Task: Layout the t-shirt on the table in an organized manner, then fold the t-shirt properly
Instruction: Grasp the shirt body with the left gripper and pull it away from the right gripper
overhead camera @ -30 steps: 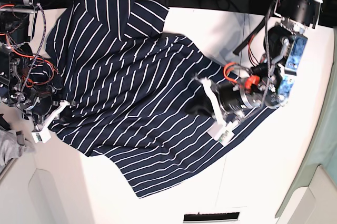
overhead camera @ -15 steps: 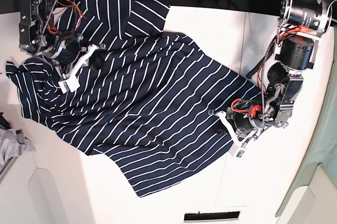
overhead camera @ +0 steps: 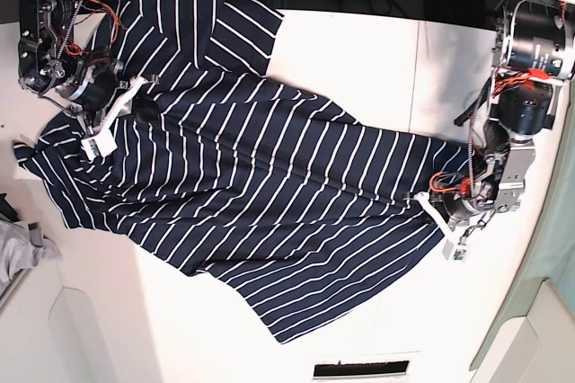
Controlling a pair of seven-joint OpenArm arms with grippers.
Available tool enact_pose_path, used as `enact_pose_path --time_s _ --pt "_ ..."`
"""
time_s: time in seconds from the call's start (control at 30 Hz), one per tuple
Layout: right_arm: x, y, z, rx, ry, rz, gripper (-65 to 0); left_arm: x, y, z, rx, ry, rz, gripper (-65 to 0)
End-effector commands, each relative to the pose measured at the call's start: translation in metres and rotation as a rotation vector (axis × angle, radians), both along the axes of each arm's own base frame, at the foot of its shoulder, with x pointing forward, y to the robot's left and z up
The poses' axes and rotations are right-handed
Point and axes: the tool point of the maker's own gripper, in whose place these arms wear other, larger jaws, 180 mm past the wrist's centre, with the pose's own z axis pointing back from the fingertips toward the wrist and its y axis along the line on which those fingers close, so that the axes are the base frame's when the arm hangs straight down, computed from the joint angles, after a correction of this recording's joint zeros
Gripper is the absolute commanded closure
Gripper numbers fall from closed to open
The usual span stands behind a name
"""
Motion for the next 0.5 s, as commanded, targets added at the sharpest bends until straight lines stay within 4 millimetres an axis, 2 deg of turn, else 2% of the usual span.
enact_pose_path --time_s 0.0,0.07,0.2,0.3,0.47 --pt "-0.004 -0.030 -0.007 -0.115 0.059 -0.007 0.0 -0.050 0.045 -0.026 0.135 0.211 0.056 0.0" --pt "0.007 -0.035 -0.003 -0.118 0.045 -0.016 0.0 -0.076 0.044 -0.038 0.072 0.293 0.069 0.0" --pt "0.043 -0.035 0.015 -0.101 -0.015 -0.030 0.0 -0.119 0.008 -0.059 -0.118 0.392 0.023 0.0" --pt "0.070 -0.037 0.030 -0.094 -0.061 -0.039 0.0 -0.146 -0.011 -0.071 -0.200 0.417 0.039 0.0" --pt "0.107 -0.043 0.039 -0.064 -0.067 -0.086 0.0 -0.174 -0.045 -0.077 -0.254 0.422 -0.064 0.0"
